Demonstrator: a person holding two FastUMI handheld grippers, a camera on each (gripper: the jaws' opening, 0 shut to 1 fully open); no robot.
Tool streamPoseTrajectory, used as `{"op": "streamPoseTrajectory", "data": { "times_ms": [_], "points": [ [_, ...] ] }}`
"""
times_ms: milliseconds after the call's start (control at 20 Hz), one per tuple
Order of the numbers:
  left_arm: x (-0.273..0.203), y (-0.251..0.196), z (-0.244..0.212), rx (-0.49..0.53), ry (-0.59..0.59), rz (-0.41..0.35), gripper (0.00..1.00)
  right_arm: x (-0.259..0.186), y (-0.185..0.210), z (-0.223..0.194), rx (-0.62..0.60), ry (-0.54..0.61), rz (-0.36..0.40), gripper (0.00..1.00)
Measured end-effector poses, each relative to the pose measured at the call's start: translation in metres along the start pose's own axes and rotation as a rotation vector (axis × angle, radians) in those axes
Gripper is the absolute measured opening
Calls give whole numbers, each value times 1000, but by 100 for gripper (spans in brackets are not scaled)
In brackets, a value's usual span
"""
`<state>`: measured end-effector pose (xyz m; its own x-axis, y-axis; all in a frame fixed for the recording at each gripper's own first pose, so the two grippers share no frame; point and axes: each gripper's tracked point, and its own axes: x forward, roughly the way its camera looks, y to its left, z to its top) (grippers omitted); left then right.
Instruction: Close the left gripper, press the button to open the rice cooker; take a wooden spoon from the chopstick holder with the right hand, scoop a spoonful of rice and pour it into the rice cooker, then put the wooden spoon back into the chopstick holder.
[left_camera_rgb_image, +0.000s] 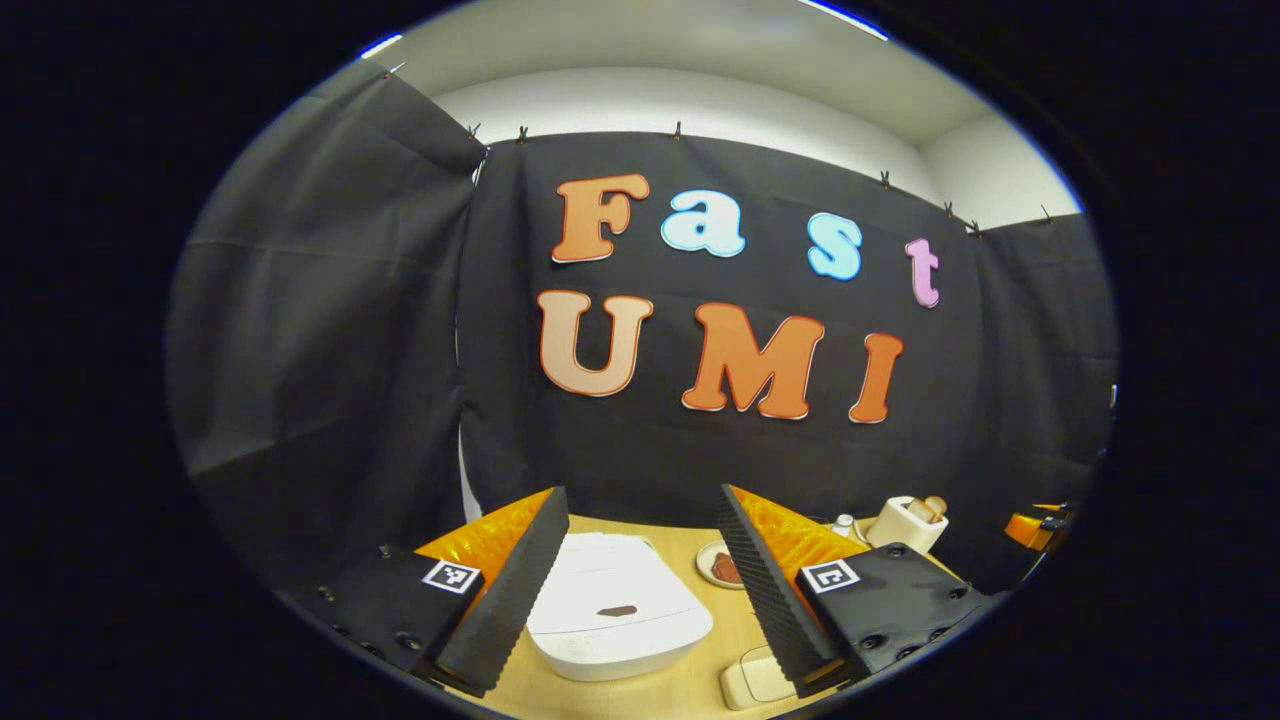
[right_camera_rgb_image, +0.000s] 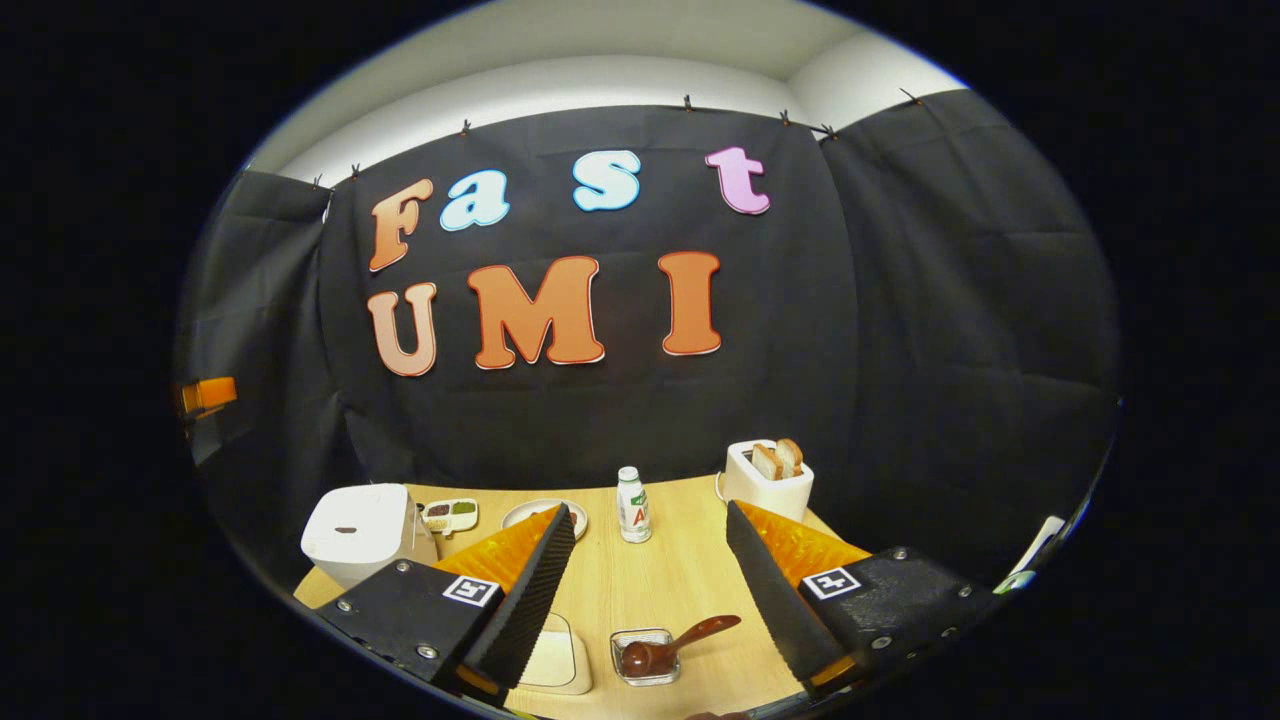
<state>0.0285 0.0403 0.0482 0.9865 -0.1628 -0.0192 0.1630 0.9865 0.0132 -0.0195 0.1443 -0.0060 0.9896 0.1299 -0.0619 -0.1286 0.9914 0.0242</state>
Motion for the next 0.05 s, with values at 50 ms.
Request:
{"op": "streamPoseTrajectory", "data": {
  "times_ms": [50],
  "points": [
    [-4, -2, 4, -3, -4, -9, 100, -3, 1, 10, -25, -18, -2, 95]
  ]
}}
